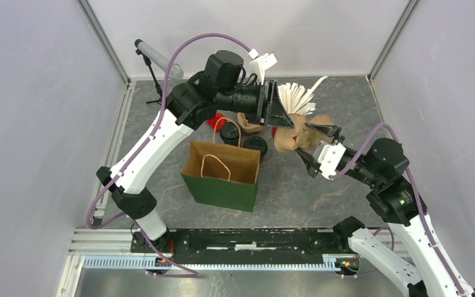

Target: Pack the takeout coffee

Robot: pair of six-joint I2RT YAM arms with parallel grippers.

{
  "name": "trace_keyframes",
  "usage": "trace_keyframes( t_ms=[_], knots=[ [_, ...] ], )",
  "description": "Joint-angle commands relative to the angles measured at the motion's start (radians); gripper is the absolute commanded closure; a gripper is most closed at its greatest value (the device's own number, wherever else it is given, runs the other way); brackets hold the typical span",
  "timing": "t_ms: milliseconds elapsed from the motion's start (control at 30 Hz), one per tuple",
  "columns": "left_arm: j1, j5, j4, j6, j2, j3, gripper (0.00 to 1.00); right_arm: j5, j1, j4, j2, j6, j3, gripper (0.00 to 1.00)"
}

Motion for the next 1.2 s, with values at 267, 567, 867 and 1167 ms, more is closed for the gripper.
trace_keyframes(
  t_ms=[267,567,867,1167],
  knots=[
    [-0.001,0.062,0.115,-0.060,-0.028,-0.068,0.83,-0.035,-0.005,0.099,-0.016,0.069,-0.002,0.25],
    [0.000,0.021,0.112,-0.072,-0.082,-0.057,0.97,-0.064,-0.005,0.117,-0.049,0.188,0.011,0.05],
    [0.027,-0.063,0.007,-0.082,-0.149,0.087,0.98,-0.020,-0.005,0.171,-0.155,0.312,0.038,0.02],
    [0.028,-0.184,-0.239,-0.126,-0.316,0.093,0.98,0.234,-0.005,0.311,-0.162,0.602,-0.066,0.06]
  ],
)
